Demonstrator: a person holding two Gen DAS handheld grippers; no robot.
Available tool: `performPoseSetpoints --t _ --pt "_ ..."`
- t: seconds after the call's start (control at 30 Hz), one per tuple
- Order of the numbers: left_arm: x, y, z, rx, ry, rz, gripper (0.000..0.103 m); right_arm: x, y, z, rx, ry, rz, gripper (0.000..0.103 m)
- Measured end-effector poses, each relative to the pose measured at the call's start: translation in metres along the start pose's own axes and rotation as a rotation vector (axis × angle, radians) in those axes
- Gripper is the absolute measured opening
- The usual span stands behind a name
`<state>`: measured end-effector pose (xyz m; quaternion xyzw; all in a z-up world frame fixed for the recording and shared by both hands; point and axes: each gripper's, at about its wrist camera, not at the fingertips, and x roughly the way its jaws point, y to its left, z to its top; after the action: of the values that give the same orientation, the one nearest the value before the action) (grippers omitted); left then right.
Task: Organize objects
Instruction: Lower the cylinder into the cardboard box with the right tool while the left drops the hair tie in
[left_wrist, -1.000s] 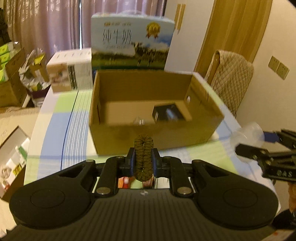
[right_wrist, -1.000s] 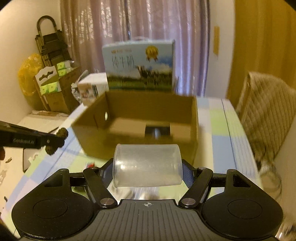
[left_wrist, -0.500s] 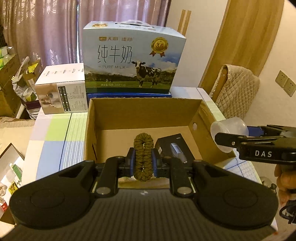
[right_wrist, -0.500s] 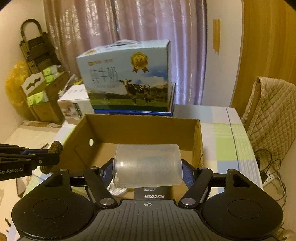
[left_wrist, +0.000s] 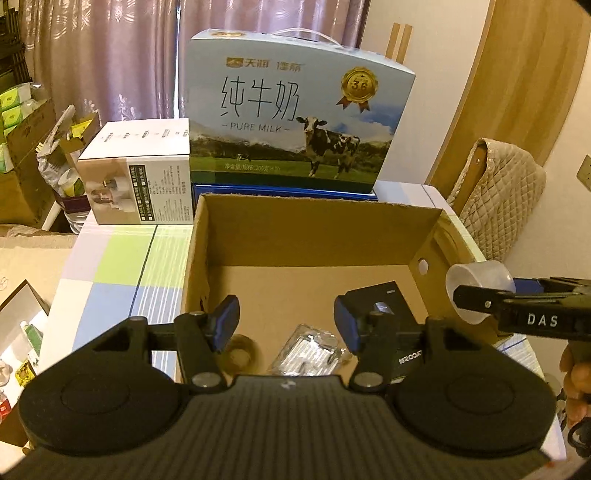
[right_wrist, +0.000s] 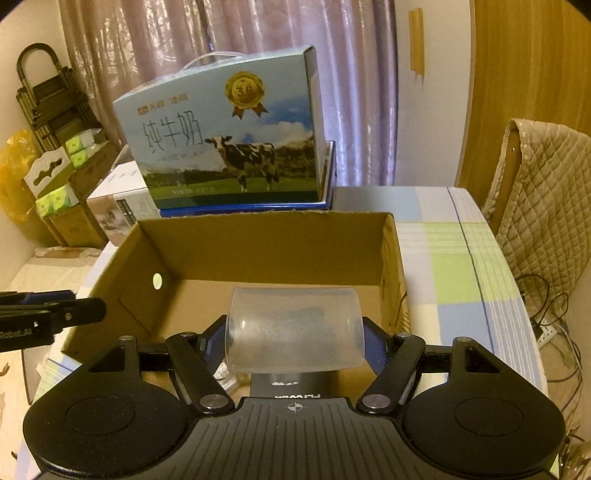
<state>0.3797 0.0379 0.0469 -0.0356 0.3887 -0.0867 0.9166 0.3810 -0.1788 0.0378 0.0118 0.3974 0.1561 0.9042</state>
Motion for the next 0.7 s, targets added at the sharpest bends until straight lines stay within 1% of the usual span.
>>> performPoseSetpoints --t 0.17,0.33,0.4,0.5,0.7 --pt "-0.003 -0.002 -0.004 0.013 0.001 -0.002 0.051 0.004 -0.002 0.001 0.014 -0.002 0.017 0.069" --pt "-0.011 -0.003 -0.009 0.013 -0.006 -0.021 0.051 0.01 -0.008 0.001 0.059 -0.012 0.072 0.071" --pt "-0.016 -0.004 -0.012 0.02 -0.008 -0.024 0.051 0.007 -0.011 0.0 0.082 -0.031 0.074 0.078" --pt "-0.024 -0.003 -0.018 0.02 -0.015 -0.021 0.052 0.001 -0.015 -0.002 0.093 -0.045 0.066 0.078" --pt "-0.046 0.003 -0.036 -0.003 -0.017 -0.01 0.053 -0.027 -0.018 -0.012 0.042 -0.052 0.046 0.078"
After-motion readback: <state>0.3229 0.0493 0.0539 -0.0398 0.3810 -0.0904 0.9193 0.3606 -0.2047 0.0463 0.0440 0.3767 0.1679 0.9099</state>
